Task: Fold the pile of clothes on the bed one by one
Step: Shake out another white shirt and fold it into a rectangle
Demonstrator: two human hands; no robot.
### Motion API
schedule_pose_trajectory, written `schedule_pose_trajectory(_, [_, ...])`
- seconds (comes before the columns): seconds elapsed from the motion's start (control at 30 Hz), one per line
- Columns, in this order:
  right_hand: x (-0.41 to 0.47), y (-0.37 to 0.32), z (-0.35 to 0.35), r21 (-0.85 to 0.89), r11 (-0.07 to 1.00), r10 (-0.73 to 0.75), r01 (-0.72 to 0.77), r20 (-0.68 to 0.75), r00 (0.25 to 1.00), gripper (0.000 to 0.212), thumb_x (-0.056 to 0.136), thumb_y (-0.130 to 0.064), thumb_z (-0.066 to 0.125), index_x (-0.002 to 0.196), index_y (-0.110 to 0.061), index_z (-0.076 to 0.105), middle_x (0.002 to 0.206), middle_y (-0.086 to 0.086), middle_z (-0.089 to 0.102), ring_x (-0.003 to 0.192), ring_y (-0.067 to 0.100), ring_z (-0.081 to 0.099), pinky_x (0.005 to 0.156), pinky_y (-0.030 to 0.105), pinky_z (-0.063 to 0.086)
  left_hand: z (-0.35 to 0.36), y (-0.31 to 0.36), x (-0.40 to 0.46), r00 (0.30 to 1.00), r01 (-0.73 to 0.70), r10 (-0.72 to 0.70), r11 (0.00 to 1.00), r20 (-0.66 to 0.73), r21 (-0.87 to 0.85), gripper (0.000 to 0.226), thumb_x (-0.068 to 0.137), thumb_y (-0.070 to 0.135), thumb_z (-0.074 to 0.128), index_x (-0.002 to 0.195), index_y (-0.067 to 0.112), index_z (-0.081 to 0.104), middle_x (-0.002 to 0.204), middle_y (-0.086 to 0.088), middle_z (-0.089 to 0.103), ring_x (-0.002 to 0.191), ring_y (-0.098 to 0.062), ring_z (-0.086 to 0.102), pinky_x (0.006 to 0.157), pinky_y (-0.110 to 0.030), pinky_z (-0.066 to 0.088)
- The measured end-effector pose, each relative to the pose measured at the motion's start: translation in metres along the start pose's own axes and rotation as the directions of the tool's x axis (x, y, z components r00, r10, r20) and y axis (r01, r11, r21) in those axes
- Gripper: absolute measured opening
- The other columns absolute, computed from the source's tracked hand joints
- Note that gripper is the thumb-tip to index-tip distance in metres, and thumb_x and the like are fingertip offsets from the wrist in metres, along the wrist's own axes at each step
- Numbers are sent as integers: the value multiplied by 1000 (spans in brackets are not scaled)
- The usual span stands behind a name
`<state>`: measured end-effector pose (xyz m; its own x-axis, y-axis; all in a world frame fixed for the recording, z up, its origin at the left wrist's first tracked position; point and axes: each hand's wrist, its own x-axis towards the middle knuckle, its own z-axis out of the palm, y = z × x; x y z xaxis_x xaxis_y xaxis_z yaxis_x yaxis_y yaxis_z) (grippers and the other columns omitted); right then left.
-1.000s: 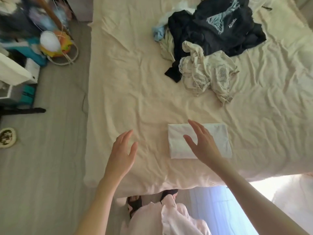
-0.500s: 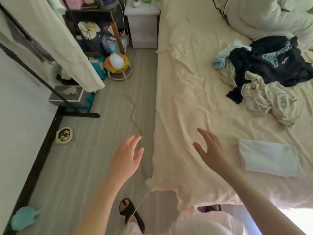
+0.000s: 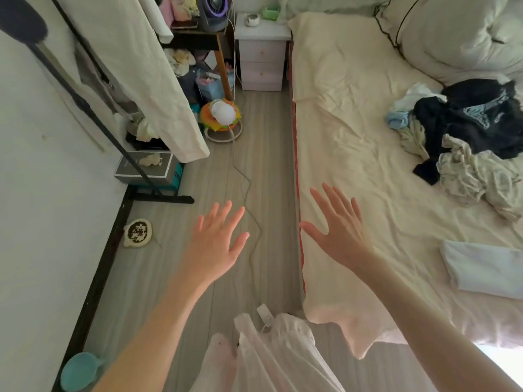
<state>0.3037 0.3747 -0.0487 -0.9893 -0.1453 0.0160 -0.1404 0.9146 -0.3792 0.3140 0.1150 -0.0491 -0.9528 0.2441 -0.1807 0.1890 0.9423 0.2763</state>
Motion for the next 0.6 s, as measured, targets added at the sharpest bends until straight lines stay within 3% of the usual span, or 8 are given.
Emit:
schedule_pose_trajectory(0.13, [22,-10,2,-27,999,19,-18,32,999,77,84,-66,29,151,-30,17,159,0,12,147,19,4,119,45,0,-4,-14,21,999,-30,30,1000,14,5,61,94,55,19,150,33,7,159,2,3,146,-18,-3,118,-42,4])
schedule_pose_trajectory(0.33, [76,-2,3,-28,999,17,-16,27,999,82,80,-72,18,151,-30,17,159,0,13,147,19,5,119,45,0,-15,-30,77,999,-14,15,1000,33,-25,60,96,53,23,150,32,7,159,2,3,146,-19,-3,119,-42,5])
schedule_pose_trajectory(0.6, [227,55,18,-72,997,17,-8,122,992,77,85,-69,25,151,-32,10,160,1,8,147,20,0,118,47,-4,-10,-45,211,997,40,-43,998,65,40,61,95,54,20,150,32,4,159,0,0,146,-20,-6,116,-42,-2])
